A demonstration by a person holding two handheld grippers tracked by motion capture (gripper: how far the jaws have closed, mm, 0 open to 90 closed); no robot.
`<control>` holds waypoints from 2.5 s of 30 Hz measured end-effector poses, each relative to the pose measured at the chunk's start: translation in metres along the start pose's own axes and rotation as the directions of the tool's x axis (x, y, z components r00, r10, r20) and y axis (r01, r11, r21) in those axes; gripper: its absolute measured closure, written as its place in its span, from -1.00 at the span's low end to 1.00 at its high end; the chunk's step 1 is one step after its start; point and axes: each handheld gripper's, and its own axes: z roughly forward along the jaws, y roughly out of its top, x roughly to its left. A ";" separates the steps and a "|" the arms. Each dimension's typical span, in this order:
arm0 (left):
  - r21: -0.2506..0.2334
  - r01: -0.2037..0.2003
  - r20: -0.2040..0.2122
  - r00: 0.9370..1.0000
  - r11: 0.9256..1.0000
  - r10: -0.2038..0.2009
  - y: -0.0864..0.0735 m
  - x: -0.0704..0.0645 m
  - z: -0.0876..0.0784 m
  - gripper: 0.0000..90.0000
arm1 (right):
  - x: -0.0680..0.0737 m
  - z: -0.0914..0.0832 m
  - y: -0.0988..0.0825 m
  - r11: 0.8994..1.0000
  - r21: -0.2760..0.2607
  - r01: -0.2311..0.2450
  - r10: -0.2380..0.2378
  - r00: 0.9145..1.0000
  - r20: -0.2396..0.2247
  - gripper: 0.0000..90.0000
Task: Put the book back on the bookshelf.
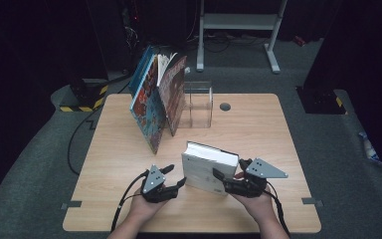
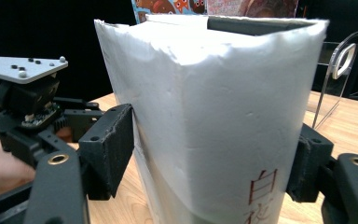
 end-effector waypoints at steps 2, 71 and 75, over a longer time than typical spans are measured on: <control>0.041 0.015 -0.052 0.999 0.999 -0.012 -0.007 0.013 -0.004 -0.19 | 0.000 0.000 0.000 1.000 -0.001 0.008 -0.008 1.000 0.000 -0.36; 0.253 0.178 -0.280 0.954 0.951 -0.104 -0.037 0.069 -0.015 -0.30 | 0.003 0.005 -0.003 0.998 -0.024 0.057 -0.047 0.945 0.323 0.17; 0.262 0.161 -0.285 0.955 0.952 -0.083 -0.037 0.068 -0.015 -0.30 | 0.010 0.008 -0.005 0.998 -0.044 0.054 -0.033 0.920 0.390 0.16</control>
